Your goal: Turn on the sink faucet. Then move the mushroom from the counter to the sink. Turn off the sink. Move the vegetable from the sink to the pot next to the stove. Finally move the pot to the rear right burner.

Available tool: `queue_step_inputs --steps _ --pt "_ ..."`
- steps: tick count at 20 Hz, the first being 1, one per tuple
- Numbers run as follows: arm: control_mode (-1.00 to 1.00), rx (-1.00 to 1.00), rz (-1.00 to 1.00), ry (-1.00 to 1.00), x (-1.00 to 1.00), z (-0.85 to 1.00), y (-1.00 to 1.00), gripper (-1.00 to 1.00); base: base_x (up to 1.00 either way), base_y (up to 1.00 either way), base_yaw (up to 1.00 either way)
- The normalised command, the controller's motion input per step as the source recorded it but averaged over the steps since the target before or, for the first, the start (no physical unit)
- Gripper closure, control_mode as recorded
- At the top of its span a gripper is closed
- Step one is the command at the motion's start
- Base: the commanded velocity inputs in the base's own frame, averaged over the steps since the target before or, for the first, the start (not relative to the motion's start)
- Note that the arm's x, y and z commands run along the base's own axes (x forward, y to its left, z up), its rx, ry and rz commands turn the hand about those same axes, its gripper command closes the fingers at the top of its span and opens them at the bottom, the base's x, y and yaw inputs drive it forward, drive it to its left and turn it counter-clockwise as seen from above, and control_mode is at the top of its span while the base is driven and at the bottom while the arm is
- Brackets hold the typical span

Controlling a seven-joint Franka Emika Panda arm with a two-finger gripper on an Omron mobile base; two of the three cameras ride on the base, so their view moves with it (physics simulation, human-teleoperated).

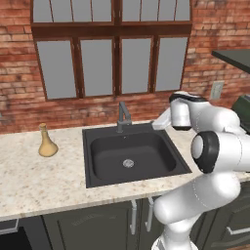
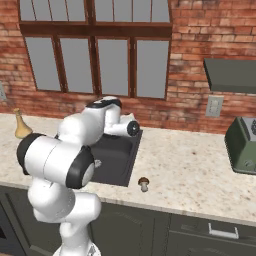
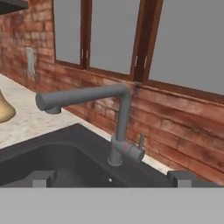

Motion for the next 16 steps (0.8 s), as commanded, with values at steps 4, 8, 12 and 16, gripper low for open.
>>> queue_step_inputs --steps 4,8,12,16 --pt "-1.0 0.0 0.06 -0.11 0.3 -0.11 0.09 -1.0 0.0 0.0 0.0" --pt "-1.0 0.0 0.07 -0.07 0.29 -0.12 0.12 -1.0 0.0 0.0 0.0" --pt "-1.0 0.0 0.07 -0.04 0.29 -0.14 0.16 -1.0 0.0 0.0 0.0" --pt "-1.0 0.0 0.04 -0.06 0.21 -0.13 0.09 -1.0 0.0 0.0 0.0"
